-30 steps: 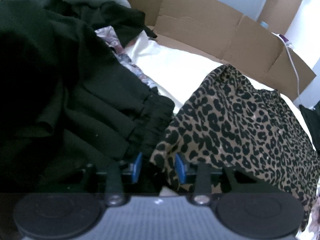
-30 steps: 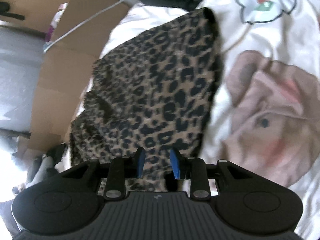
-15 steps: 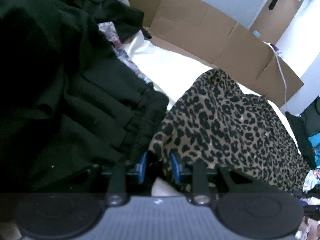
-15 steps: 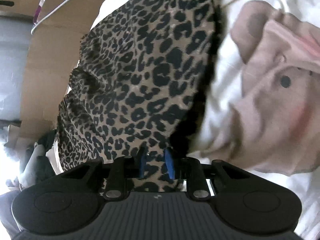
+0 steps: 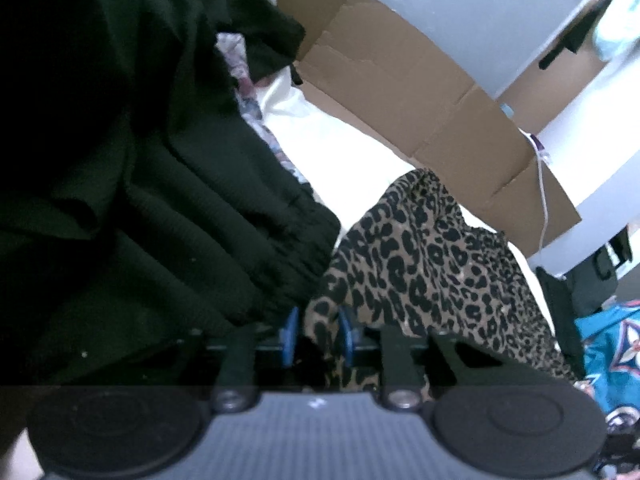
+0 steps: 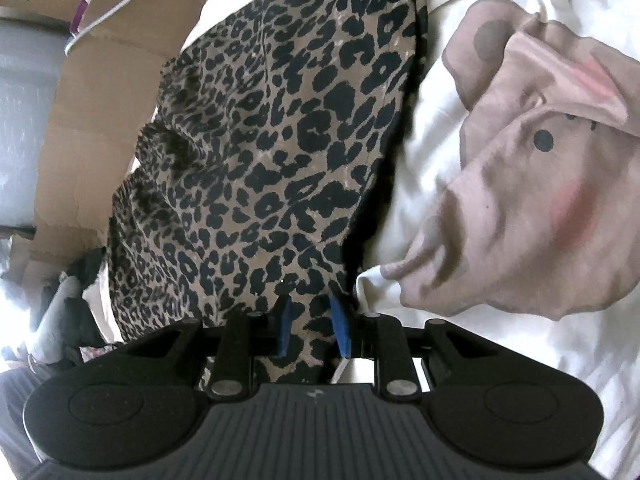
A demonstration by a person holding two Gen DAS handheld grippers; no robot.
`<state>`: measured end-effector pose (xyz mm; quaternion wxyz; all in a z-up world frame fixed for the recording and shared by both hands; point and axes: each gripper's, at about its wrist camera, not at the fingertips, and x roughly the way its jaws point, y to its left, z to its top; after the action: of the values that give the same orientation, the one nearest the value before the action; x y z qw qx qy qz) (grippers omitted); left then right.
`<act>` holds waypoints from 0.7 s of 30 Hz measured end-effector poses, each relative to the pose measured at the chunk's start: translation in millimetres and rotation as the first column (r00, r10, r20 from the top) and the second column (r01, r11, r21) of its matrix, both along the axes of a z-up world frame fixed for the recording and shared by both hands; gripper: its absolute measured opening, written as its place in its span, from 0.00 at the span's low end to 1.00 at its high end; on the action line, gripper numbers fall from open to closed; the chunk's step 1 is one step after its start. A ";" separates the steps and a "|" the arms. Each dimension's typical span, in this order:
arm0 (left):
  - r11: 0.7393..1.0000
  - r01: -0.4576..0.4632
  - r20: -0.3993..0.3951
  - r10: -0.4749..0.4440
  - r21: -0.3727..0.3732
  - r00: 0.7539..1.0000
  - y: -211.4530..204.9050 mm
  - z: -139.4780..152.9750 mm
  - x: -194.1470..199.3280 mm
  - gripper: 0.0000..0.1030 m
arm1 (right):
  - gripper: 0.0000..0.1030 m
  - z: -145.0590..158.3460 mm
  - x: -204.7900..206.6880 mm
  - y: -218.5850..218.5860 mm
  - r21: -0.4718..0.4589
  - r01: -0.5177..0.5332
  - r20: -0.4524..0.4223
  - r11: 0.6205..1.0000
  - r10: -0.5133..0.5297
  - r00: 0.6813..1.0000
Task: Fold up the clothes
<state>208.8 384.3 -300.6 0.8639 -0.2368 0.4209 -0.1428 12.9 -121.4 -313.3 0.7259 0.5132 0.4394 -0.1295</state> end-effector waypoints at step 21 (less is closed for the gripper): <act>0.991 0.067 -0.025 -0.071 -0.119 0.997 -28.9 40.6 -7.9 0.03 | 0.66 80.3 56.6 80.8 -0.320 -0.325 0.122 0.890 0.379 0.917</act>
<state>200.9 355.4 -260.1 0.8366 -0.2749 0.4324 -0.1937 69.5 -40.6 -233.1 0.8420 0.3208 0.4336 -0.0117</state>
